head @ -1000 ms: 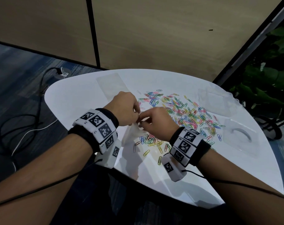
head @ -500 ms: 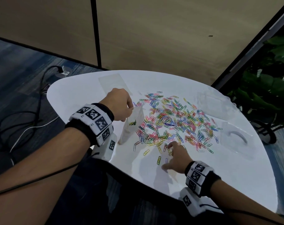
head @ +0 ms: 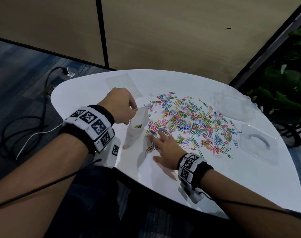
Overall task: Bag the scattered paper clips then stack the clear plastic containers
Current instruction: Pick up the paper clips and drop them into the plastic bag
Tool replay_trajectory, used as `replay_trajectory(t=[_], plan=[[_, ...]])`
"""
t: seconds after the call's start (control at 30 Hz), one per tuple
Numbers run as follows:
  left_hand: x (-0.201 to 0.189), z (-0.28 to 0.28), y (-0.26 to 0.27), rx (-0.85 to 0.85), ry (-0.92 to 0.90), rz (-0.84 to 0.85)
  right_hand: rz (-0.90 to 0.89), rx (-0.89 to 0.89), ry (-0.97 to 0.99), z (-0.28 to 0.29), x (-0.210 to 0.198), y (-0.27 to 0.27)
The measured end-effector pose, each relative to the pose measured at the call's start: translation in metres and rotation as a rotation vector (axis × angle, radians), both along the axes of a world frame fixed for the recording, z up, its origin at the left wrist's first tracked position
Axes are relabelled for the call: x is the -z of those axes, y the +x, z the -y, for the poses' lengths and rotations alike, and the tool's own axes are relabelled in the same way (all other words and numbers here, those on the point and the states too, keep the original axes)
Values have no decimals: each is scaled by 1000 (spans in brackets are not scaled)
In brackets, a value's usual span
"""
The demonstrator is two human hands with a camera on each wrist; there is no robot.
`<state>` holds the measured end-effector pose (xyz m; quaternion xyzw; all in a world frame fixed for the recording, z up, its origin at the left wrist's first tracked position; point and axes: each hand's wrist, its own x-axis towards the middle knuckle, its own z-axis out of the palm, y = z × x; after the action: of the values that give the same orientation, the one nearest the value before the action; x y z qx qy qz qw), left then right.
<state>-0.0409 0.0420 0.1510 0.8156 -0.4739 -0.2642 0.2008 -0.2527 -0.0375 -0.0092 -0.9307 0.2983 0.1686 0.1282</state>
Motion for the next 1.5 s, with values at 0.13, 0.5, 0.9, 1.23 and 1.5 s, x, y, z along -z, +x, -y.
replay_trajectory(t=[0.13, 0.5, 0.9, 1.23, 1.5], plan=[[-2, -1, -2, -4, 0, -2, -54, -121, -137, 0, 0, 3], [-2, 4, -8, 21, 22, -9, 336, 466, 130, 31, -29, -16], [2, 12, -16, 42, 19, -9, 1057, 913, 1208, 55, -127, 3], [0, 16, -28, 70, -14, -37, 957, 773, 1072, 9, -114, 36], [0, 15, -27, 91, -10, -16, 718, 312, 317, 1, -113, 43]])
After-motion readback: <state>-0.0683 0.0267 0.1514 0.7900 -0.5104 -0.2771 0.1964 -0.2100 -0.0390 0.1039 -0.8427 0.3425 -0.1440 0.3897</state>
